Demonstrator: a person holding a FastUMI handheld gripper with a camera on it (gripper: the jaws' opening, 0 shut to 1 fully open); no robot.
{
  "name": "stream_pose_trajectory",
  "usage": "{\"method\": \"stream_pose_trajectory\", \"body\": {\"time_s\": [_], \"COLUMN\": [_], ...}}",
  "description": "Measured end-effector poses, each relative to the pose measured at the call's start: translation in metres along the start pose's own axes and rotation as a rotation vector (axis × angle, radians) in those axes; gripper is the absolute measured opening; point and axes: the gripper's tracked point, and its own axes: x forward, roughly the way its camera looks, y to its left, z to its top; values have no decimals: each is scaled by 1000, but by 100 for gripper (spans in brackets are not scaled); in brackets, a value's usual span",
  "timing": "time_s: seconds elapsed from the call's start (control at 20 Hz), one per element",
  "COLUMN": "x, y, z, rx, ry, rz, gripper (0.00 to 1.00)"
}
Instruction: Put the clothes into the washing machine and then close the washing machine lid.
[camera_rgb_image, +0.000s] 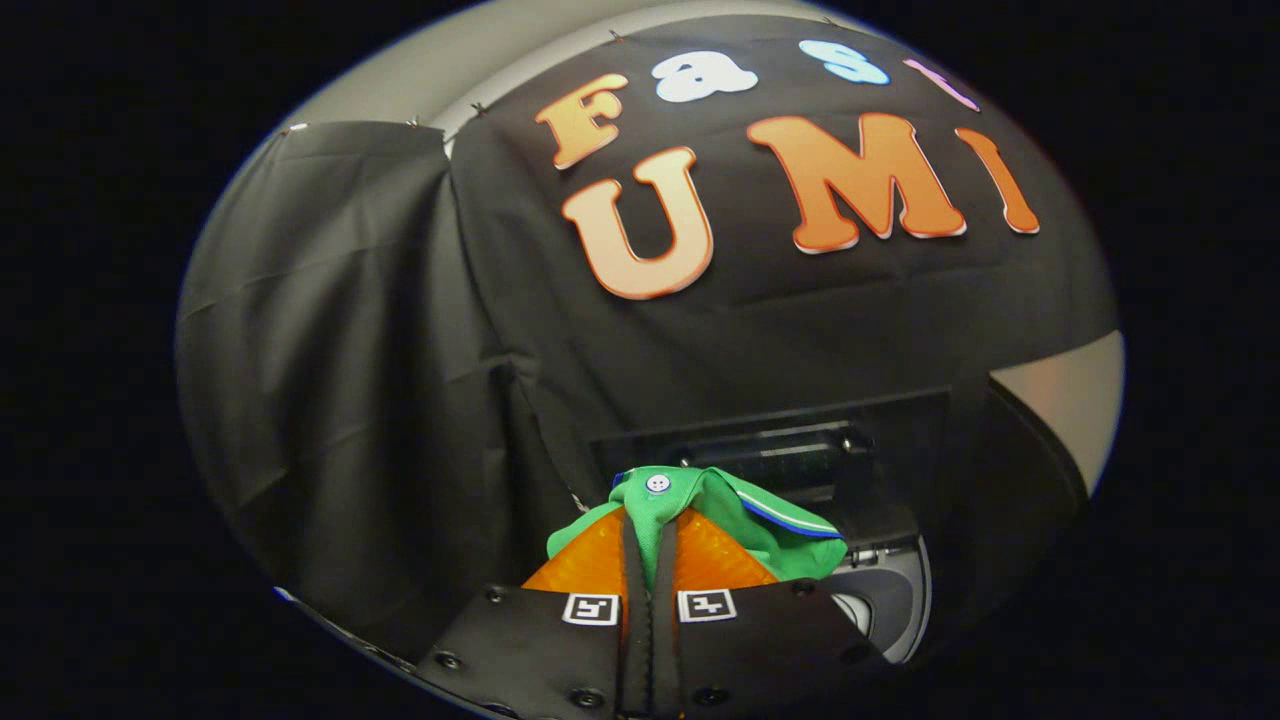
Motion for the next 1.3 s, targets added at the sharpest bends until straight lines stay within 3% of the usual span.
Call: {"method": "stream_pose_trajectory", "body": {"time_s": [0.2,0.45,1.3], "x": [28,47,55], "y": [-36,-60,-94], "z": [-54,-101,-201], "rx": [29,34,75], "ry": [99,192,427], "rz": [-94,-153,-243], "gripper": [8,8,8]}}
